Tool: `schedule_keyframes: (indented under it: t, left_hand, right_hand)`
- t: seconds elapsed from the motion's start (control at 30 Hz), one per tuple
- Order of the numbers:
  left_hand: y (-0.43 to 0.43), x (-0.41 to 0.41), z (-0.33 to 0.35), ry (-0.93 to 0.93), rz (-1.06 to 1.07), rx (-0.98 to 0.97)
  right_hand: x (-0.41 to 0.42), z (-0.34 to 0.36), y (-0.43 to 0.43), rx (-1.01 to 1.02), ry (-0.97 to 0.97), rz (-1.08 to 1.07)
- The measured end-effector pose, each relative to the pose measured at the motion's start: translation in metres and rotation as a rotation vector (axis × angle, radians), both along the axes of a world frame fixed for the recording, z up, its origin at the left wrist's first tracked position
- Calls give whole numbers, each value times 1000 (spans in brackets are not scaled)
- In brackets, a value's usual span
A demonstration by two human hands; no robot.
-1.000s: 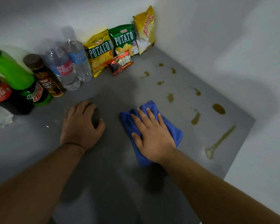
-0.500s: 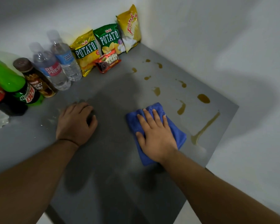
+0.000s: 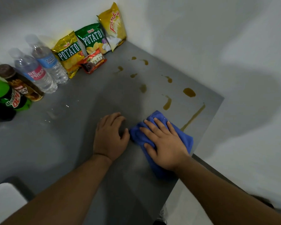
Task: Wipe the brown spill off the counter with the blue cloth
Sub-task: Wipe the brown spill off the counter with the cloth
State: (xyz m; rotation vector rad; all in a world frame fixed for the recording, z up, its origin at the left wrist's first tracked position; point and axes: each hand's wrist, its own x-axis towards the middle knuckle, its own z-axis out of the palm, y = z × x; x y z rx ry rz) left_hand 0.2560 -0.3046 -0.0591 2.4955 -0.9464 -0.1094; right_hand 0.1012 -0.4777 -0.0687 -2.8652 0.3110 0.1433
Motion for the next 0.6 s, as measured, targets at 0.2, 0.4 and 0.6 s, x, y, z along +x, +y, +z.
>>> schedule_keyframes:
  t: [0.2, 0.4, 0.6]
  left_hand:
    - [-1, -4, -7, -80, -10, 58]
    - [-6, -8, -5, -126, 5, 83]
    - [-7, -8, -9, -154, 0, 89]
  right_hand:
    - [-35, -10, 1, -35, 1, 105]
    - [-53, -6, -63, -53, 26, 51]
    - [11, -2, -39, -94, 51, -216]
